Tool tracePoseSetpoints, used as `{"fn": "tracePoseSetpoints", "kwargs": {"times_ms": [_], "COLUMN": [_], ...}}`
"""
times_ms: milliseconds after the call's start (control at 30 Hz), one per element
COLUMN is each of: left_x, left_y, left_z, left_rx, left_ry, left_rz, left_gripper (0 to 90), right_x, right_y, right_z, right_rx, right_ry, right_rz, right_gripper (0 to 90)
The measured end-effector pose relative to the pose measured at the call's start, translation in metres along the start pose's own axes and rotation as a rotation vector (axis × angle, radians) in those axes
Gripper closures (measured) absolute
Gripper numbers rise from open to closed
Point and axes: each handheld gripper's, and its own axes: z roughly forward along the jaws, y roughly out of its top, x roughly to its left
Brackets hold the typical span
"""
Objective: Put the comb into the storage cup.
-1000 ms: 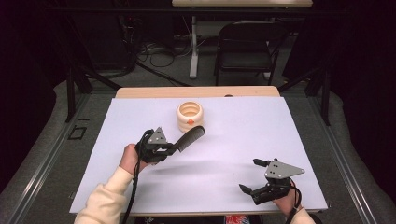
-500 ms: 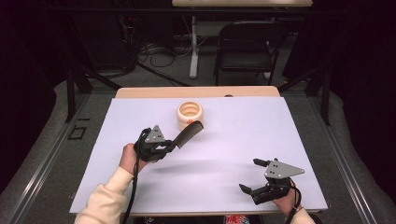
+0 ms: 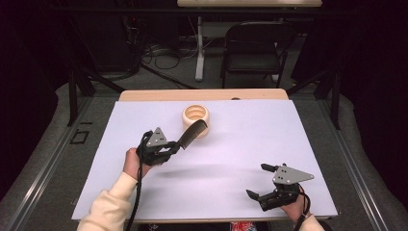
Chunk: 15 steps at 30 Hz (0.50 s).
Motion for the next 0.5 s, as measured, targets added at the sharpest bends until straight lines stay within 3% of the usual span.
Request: {"fn": "tracePoseSetpoints", "kwargs": {"times_ms": [500], "left_x": [0.0045], "left_y": [-0.0007], "left_z": [-0.0014], "left_rx": [-0.064], "left_ry": [0.031], "left_rz": [-0.036], "left_gripper": [72.3], "right_x": [-0.0019], "right_y": [-0.0003], "right_z": [0.0008], "right_rx": [0.003], "right_ry": [-0.006], "right_rz": [0.011], "right_gripper": [0.0]}}
